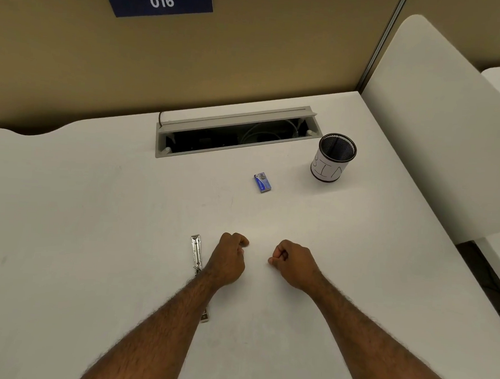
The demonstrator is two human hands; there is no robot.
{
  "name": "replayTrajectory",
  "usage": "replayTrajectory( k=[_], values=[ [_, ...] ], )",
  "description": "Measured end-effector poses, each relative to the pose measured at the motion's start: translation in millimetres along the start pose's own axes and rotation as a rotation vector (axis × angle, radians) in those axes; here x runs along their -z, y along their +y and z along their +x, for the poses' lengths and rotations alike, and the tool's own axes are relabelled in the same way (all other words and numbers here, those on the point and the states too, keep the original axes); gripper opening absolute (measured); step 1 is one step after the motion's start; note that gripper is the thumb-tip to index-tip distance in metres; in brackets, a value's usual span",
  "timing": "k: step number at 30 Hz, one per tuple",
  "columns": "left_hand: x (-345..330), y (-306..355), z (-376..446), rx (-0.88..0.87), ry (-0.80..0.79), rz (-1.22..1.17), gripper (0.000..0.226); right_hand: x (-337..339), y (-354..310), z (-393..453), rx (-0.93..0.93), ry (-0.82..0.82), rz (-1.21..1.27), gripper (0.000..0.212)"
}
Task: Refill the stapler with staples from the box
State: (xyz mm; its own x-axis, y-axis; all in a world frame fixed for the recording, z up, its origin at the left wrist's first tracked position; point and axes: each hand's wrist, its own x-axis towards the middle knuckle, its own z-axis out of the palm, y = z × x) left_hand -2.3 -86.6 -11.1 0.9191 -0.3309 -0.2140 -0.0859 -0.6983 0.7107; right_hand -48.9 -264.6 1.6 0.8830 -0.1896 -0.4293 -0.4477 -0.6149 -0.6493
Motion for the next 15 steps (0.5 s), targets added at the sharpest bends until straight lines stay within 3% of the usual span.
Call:
replayTrajectory(
  k=[6, 9, 15],
  values=[
    [-0.2, -0.5, 0.2, -0.008, 0.000, 0.001, 0.026, -3.1, -16.3, 8.3, -0.126, -0.083, -0.298, 0.029],
    [-0.6, -0.2, 0.4, -0.006, 0.001, 0.002, 0.025, -2.6, -32.3, 17.3, -0.187, -0.133, -0.497, 0.053],
    [-1.1, -0.8, 0.5, -0.008, 0.000, 0.011, 0.026, 0.1, -46.3, 23.0, -0.149, -0.201, -0.573, 0.045]
  ],
)
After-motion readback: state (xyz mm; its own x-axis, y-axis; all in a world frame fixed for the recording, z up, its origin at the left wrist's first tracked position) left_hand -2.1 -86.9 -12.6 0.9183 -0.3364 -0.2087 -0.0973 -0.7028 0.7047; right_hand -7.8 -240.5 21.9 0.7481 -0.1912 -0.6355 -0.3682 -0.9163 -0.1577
